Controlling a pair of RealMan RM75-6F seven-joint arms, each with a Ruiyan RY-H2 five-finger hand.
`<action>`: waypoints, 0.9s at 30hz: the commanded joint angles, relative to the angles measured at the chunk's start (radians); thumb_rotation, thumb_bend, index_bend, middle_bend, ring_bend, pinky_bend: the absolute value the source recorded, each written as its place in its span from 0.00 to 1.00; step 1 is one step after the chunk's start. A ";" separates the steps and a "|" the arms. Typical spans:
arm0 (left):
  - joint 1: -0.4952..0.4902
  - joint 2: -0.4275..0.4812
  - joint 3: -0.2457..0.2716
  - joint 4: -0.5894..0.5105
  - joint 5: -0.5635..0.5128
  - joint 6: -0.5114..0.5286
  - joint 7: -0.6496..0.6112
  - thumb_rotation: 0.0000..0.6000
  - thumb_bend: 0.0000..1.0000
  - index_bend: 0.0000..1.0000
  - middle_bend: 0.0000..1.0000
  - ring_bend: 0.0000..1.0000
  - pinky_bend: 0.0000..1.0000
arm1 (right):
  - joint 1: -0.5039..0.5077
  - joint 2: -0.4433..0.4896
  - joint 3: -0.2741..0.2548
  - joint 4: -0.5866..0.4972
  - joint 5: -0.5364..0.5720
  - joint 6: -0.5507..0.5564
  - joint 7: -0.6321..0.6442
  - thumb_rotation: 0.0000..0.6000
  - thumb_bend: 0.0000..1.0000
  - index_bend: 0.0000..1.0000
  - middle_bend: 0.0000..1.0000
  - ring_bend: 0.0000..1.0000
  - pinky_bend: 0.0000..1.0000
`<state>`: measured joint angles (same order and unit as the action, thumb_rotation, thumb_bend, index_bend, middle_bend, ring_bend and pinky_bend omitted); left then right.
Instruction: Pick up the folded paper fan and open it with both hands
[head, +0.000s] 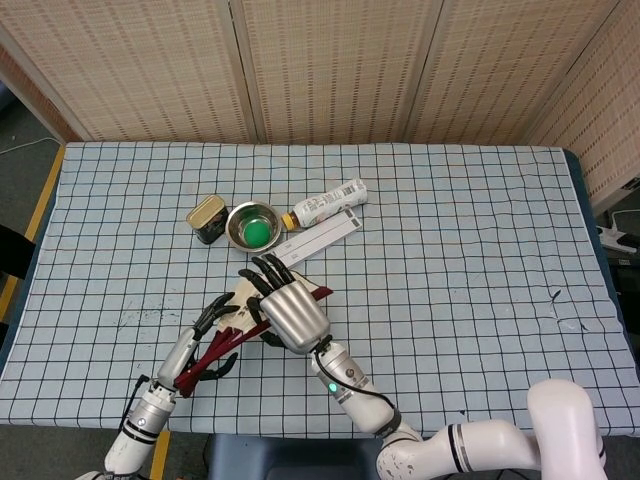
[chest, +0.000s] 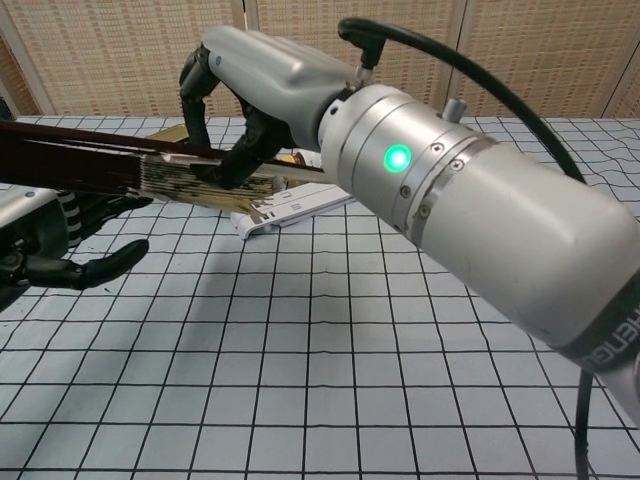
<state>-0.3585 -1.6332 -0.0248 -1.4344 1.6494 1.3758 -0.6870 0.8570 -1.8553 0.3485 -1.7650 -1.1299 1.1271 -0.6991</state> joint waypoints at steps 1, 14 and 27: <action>0.010 -0.036 -0.025 0.008 -0.042 0.015 0.043 1.00 0.41 0.43 0.00 0.00 0.00 | 0.001 0.006 -0.006 -0.006 0.002 0.004 0.007 1.00 0.74 0.77 0.13 0.00 0.00; 0.044 -0.152 -0.111 0.086 -0.128 0.111 0.181 1.00 0.62 0.77 0.15 0.00 0.07 | -0.019 0.096 -0.029 -0.079 -0.025 0.030 0.046 1.00 0.74 0.77 0.13 0.00 0.00; 0.059 -0.231 -0.170 0.262 -0.100 0.277 0.385 1.00 0.63 0.76 0.19 0.03 0.07 | -0.061 0.247 -0.100 -0.126 -0.140 0.071 0.011 1.00 0.74 0.77 0.13 0.00 0.00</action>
<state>-0.3078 -1.8368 -0.1794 -1.2184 1.5355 1.6002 -0.3608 0.8055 -1.6289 0.2643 -1.8874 -1.2489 1.1878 -0.6735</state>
